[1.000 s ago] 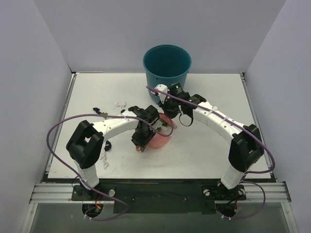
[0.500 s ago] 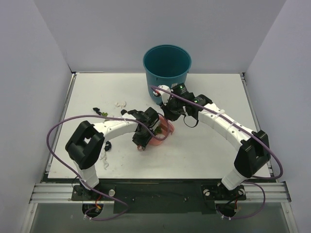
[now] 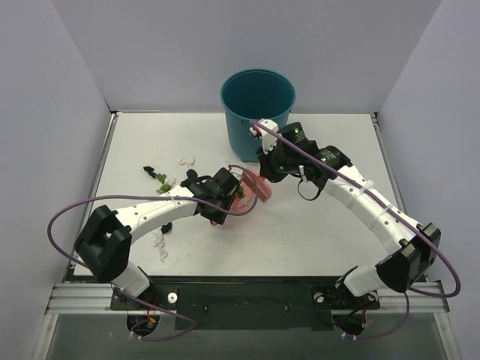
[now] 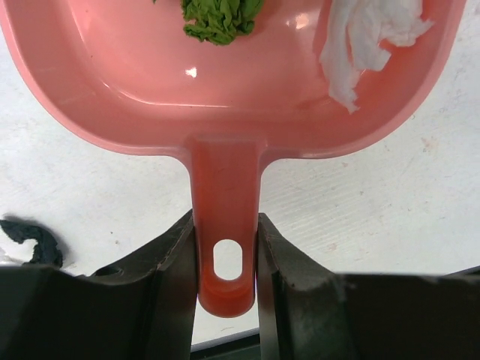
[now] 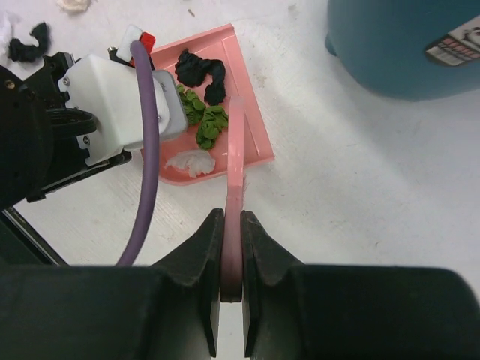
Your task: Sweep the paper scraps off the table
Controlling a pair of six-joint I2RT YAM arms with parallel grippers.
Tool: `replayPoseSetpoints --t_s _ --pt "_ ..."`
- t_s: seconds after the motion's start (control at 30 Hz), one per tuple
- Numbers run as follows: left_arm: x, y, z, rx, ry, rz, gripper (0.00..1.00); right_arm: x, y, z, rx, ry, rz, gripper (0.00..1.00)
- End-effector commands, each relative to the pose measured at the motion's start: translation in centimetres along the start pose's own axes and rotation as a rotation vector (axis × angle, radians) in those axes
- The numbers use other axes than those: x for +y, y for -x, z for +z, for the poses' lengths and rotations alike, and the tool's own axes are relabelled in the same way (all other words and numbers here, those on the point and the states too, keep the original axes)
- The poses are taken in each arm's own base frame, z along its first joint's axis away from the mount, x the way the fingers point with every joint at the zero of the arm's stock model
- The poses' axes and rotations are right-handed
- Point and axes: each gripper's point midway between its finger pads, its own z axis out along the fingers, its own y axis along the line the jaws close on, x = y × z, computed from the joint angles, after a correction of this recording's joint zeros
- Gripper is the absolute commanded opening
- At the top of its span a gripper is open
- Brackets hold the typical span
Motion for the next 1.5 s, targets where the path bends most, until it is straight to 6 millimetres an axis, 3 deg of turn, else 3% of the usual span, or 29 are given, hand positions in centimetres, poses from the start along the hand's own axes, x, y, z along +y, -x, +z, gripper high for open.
replayPoseSetpoints --t_s 0.0,0.13,0.27,0.43,0.63,0.9,1.13,1.2,1.23,1.3,1.47 --pt "0.7 2.9 -2.6 -0.148 0.025 -0.058 0.0 -0.4 4.0 -5.7 -0.134 -0.073 0.078 0.0" --pt "1.6 3.3 -4.6 -0.171 0.054 -0.065 0.0 -1.5 4.7 -8.4 -0.169 -0.158 0.138 0.0" --pt "3.1 3.9 -6.8 -0.183 0.114 -0.079 0.0 -3.0 4.2 -10.6 -0.208 -0.246 0.234 0.0" --pt "5.3 5.3 -9.6 -0.192 0.151 -0.109 0.0 -5.9 1.0 -12.4 -0.21 -0.398 0.374 0.0" --pt "8.4 7.5 -13.2 -0.234 0.205 -0.136 0.0 -7.7 -3.7 -12.3 -0.159 -0.502 0.474 0.0" --pt "12.6 14.6 -17.6 -0.366 0.327 -0.157 0.0 -7.9 -6.6 -11.0 -0.112 -0.534 0.509 0.0" --pt "15.9 22.1 -19.2 -0.474 0.477 -0.11 0.0 -7.6 -8.2 -10.5 -0.094 -0.529 0.533 0.0" --pt "16.5 24.4 -17.9 -0.471 0.53 -0.088 0.0 -7.4 -8.3 -10.4 -0.094 -0.522 0.54 0.0" --pt "16.8 25.8 -19.5 -0.522 0.547 -0.085 0.0 -7.3 -8.4 -10.4 -0.091 -0.517 0.539 0.0" --pt "17.3 27.6 -19.8 -0.551 0.602 -0.058 0.0 -7.3 -8.5 -10.5 -0.091 -0.524 0.539 0.0" --pt "18.2 30.2 -18.7 -0.571 0.753 0.011 0.0 -7.4 -8.9 -10.8 -0.091 -0.536 0.536 0.0"
